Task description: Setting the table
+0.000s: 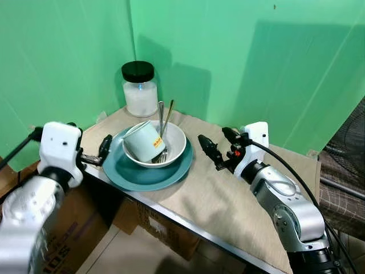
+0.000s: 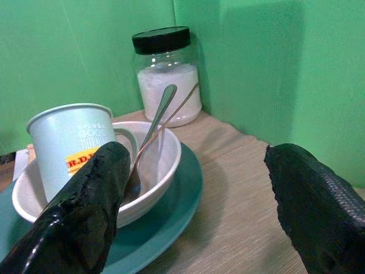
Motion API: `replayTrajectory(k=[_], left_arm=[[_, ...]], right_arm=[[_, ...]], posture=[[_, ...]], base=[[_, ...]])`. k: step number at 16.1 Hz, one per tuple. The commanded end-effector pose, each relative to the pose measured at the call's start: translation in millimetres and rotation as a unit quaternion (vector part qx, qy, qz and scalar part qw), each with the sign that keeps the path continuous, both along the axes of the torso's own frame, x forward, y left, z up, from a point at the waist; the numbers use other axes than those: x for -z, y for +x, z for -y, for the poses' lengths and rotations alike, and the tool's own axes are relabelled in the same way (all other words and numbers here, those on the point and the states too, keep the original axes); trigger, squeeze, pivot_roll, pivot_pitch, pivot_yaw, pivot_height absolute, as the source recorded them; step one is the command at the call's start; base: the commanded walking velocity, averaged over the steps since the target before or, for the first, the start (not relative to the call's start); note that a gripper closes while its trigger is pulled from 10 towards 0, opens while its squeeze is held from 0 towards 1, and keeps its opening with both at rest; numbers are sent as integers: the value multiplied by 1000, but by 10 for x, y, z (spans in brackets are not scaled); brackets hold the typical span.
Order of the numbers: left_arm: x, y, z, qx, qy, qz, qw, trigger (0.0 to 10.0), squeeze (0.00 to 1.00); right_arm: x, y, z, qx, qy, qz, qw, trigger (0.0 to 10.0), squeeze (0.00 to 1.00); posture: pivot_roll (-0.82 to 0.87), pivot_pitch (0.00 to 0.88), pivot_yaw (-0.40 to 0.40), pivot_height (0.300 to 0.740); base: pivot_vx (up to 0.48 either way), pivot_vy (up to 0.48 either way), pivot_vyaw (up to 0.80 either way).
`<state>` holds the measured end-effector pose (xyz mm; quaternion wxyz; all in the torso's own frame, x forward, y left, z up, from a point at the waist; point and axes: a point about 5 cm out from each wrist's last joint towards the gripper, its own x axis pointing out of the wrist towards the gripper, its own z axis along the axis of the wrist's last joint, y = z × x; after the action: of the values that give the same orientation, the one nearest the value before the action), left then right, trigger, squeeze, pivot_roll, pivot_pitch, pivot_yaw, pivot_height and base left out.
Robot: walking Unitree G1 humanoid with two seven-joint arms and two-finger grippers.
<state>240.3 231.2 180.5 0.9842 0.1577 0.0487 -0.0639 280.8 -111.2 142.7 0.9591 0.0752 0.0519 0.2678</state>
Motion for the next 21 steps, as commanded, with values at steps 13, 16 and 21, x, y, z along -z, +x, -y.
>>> replayTrajectory(k=[13,16,21], left_arm=[[148,500,-120,287,-29,-99,952,1373,0],[139,502,-118,328,-29,-120,936,0,0],[205,592,-211,371,-17,-177,911,0,0]], right_arm=[[-95,-20,88,-60,-17,19,998,10000,0],[-129,-55,145,-86,-23,22,996,10000,0],[-211,-80,235,-141,-42,28,989,10000,0]], posture=[[43,0,1,740],[42,0,1,740],[36,0,5,740]], base=[[0,0,0],[0,0,0],[0,0,0]])
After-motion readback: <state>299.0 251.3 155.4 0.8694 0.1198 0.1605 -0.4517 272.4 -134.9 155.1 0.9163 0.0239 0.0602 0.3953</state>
